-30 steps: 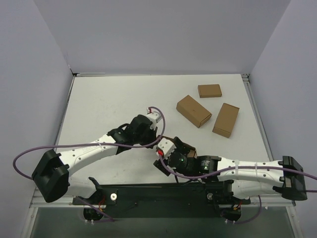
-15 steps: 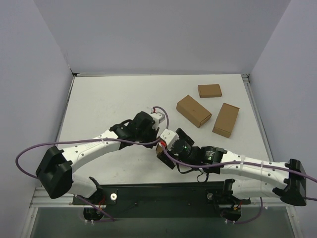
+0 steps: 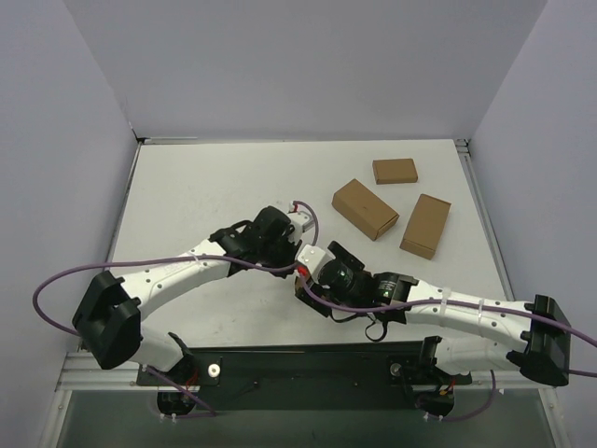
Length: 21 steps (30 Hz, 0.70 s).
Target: Fold the paper box
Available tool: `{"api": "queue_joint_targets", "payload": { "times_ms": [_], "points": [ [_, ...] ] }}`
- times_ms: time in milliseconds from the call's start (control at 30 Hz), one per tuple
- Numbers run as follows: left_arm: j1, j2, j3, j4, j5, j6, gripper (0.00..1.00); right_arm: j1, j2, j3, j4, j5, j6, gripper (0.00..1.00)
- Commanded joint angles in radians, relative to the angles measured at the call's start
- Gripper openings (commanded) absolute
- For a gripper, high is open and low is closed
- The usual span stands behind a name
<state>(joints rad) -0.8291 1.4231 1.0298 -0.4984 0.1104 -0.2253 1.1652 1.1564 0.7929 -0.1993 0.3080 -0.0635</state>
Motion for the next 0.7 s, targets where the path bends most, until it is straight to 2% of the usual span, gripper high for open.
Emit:
{"api": "queue_joint_targets", "payload": {
  "times_ms": [0,433,667],
  "points": [
    [0.002,0.011,0.069,-0.023,0.021,0.046,0.00,-0.012,-0.029,0.020,-0.031,-0.004,-0.051,1.00],
    [0.002,0.031,0.095,-0.043,0.031,0.090,0.00,-0.128,0.026,-0.009,-0.020,-0.125,-0.104,1.00],
    [0.005,0.033,0.104,-0.046,0.029,0.109,0.00,-0.128,0.055,0.015,-0.032,-0.110,-0.117,1.00]
  ]
}}
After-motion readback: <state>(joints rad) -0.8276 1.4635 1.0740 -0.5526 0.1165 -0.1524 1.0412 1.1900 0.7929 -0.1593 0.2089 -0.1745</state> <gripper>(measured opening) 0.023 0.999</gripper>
